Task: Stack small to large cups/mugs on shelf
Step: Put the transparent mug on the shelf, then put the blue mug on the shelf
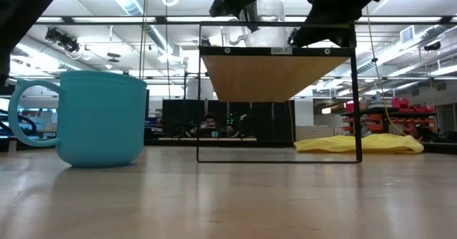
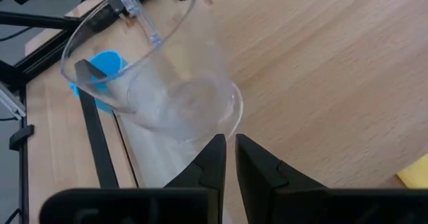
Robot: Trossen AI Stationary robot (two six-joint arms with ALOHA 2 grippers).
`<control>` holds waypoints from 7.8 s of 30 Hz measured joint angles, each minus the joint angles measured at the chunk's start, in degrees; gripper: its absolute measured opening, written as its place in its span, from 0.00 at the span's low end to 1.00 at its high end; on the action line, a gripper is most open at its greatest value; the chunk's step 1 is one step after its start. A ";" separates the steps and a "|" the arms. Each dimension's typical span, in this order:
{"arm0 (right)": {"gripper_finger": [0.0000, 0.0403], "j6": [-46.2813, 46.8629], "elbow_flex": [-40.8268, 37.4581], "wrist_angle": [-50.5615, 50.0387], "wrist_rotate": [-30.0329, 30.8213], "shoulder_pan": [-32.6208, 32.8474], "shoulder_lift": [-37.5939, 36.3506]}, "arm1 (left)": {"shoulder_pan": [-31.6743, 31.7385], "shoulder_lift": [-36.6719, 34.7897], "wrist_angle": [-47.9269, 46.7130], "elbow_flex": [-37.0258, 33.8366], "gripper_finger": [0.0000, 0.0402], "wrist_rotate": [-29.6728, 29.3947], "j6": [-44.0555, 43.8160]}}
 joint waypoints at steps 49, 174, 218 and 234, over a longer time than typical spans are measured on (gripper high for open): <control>0.10 1.38 0.07 1.54 0.07 3.00 -0.02 | 2.34 -3.12 3.13 0.13 0.32 -0.09 -1.46; 0.09 22.51 0.35 -13.94 4.98 11.50 -29.38 | -9.10 -32.39 -12.76 -41.55 0.18 -3.64 -36.31; 0.09 23.04 0.35 -27.19 6.78 20.81 -29.38 | -24.71 -37.92 26.92 -75.73 0.38 1.33 -69.53; 0.09 23.13 0.35 -27.71 6.80 20.55 -28.98 | -21.36 -37.92 30.75 -78.42 0.27 1.25 -69.92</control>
